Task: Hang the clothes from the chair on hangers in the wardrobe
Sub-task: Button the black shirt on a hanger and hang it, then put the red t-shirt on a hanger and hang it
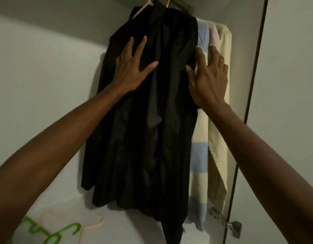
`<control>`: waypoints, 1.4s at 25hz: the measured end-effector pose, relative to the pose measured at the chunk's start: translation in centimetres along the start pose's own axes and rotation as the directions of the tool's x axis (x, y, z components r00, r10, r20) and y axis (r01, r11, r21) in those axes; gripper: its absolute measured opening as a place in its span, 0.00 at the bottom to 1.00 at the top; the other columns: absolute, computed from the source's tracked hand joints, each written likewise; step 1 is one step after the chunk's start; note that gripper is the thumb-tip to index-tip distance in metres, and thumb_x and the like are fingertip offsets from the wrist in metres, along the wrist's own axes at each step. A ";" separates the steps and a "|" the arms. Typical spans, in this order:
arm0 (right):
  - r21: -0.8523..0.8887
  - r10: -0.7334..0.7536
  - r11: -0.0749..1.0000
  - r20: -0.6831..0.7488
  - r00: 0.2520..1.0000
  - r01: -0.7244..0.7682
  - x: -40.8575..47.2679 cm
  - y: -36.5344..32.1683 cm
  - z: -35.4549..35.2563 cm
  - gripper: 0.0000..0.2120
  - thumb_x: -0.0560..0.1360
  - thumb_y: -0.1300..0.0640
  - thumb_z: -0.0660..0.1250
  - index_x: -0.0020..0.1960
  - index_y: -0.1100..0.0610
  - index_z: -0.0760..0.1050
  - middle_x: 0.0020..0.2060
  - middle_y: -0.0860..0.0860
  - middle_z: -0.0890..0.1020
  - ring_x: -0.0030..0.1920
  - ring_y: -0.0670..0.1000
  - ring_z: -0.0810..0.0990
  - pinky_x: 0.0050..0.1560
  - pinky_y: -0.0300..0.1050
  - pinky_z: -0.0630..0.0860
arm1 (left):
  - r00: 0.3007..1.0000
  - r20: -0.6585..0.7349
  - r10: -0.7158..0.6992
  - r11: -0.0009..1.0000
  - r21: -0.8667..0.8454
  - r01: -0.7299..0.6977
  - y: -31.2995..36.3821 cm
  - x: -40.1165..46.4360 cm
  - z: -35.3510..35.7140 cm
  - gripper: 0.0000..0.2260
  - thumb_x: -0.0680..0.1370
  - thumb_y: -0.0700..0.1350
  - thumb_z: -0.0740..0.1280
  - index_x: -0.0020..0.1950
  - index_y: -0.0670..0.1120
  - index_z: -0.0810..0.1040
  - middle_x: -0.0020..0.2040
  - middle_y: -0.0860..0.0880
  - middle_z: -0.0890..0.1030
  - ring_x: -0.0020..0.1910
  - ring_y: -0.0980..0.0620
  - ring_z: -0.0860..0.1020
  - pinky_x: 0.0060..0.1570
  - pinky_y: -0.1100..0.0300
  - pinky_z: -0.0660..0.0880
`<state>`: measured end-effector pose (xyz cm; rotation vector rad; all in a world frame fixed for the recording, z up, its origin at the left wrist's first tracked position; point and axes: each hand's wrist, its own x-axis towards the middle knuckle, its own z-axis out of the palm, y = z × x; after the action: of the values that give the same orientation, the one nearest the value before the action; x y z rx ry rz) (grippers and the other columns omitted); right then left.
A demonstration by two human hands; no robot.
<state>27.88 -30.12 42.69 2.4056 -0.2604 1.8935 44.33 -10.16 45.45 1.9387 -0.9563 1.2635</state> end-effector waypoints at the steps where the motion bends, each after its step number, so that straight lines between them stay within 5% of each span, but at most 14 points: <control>1: -0.004 0.002 1.000 0.021 1.000 -0.002 -1.6 0.6 -0.1 0.32 0.84 0.36 0.51 0.82 0.51 0.57 0.81 0.60 0.59 0.79 0.61 0.59 0.77 0.56 0.58 | 1.000 0.010 -0.016 1.000 0.010 0.016 0.6 -1.7 0.2 0.36 0.78 0.72 0.55 0.82 0.60 0.48 0.83 0.43 0.49 0.82 0.45 0.50 0.75 0.37 0.52; 11: -0.038 -0.022 0.999 0.301 0.953 0.035 -19.2 6.6 -3.5 0.33 0.85 0.38 0.51 0.83 0.56 0.55 0.80 0.62 0.59 0.80 0.64 0.59 0.77 0.62 0.60 | 0.951 0.187 -0.244 0.969 0.079 0.233 10.7 -22.7 7.0 0.36 0.79 0.72 0.52 0.83 0.58 0.47 0.83 0.41 0.49 0.81 0.41 0.53 0.75 0.34 0.59; 18: -0.059 0.051 0.998 0.504 0.862 -0.025 -33.2 9.6 -6.3 0.34 0.84 0.39 0.54 0.84 0.55 0.52 0.80 0.65 0.57 0.80 0.66 0.56 0.77 0.63 0.58 | 0.845 0.394 -0.362 0.930 0.093 0.355 17.7 -38.5 10.7 0.37 0.79 0.72 0.53 0.82 0.61 0.42 0.83 0.40 0.47 0.81 0.37 0.52 0.74 0.34 0.59; 22: -0.170 0.180 0.981 0.600 0.779 -0.096 -40.9 12.5 -8.6 0.34 0.84 0.40 0.54 0.84 0.55 0.51 0.82 0.63 0.54 0.81 0.65 0.52 0.79 0.62 0.56 | 0.809 0.506 -0.299 0.947 0.052 0.318 21.4 -43.8 13.4 0.40 0.75 0.76 0.47 0.82 0.60 0.40 0.83 0.40 0.45 0.81 0.36 0.52 0.74 0.35 0.58; 27: -0.306 0.352 0.931 0.608 0.712 -0.198 -49.2 16.4 -13.9 0.34 0.85 0.39 0.52 0.84 0.56 0.50 0.83 0.62 0.51 0.82 0.63 0.50 0.79 0.61 0.54 | 0.771 0.612 -0.175 0.972 -0.017 0.235 26.9 -49.8 15.4 0.38 0.79 0.69 0.54 0.83 0.56 0.42 0.82 0.40 0.48 0.79 0.36 0.58 0.72 0.37 0.65; 30: -0.365 0.433 0.895 0.581 0.689 -0.255 -53.5 17.9 -17.3 0.36 0.85 0.40 0.54 0.84 0.58 0.47 0.83 0.62 0.46 0.83 0.63 0.45 0.81 0.60 0.51 | 0.732 0.678 -0.059 0.977 -0.112 0.182 30.6 -53.3 15.8 0.37 0.82 0.64 0.57 0.83 0.51 0.43 0.83 0.41 0.49 0.81 0.41 0.53 0.77 0.41 0.59; 35: -0.496 0.600 0.792 0.524 0.605 -0.355 -60.0 21.3 -23.7 0.36 0.85 0.40 0.53 0.84 0.59 0.47 0.83 0.62 0.46 0.83 0.62 0.44 0.81 0.60 0.48 | 0.664 0.661 0.348 0.921 -0.372 -0.113 38.9 -57.5 16.3 0.32 0.83 0.59 0.58 0.82 0.45 0.56 0.80 0.41 0.61 0.78 0.43 0.63 0.74 0.45 0.64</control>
<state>-12.20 -41.90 -10.89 2.8052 -1.3016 0.8358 3.75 -30.98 -9.39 2.1182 -1.7275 0.3660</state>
